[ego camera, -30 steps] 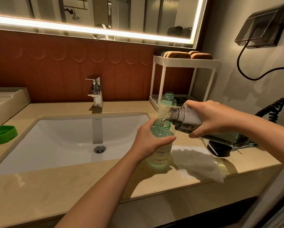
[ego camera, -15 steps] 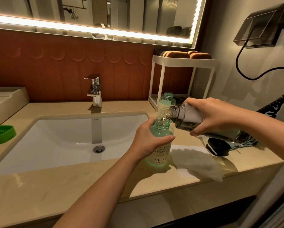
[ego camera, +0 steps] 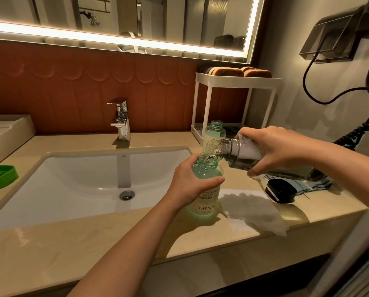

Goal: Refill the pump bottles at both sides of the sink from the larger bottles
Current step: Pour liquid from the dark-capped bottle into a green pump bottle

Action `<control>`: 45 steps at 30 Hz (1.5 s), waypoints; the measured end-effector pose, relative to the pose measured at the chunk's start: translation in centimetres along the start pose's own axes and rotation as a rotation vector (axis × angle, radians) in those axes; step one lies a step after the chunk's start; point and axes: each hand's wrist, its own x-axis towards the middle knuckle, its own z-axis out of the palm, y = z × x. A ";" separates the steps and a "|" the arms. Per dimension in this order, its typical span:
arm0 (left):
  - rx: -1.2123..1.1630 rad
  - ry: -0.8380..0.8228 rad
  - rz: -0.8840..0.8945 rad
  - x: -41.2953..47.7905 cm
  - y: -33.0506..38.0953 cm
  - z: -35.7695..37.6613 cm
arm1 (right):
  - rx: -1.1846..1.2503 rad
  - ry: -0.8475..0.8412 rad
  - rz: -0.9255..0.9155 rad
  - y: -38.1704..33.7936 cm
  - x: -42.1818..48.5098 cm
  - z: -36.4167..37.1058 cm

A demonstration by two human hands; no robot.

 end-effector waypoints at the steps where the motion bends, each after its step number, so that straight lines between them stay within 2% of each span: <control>1: -0.001 0.000 0.000 0.0 0.0 0.0 | -0.003 0.001 -0.002 0.0 0.0 0.0; 45: 0.017 0.015 -0.014 0.0 -0.1 0.1 | -0.125 -0.013 0.002 -1.2 0.0 -1.1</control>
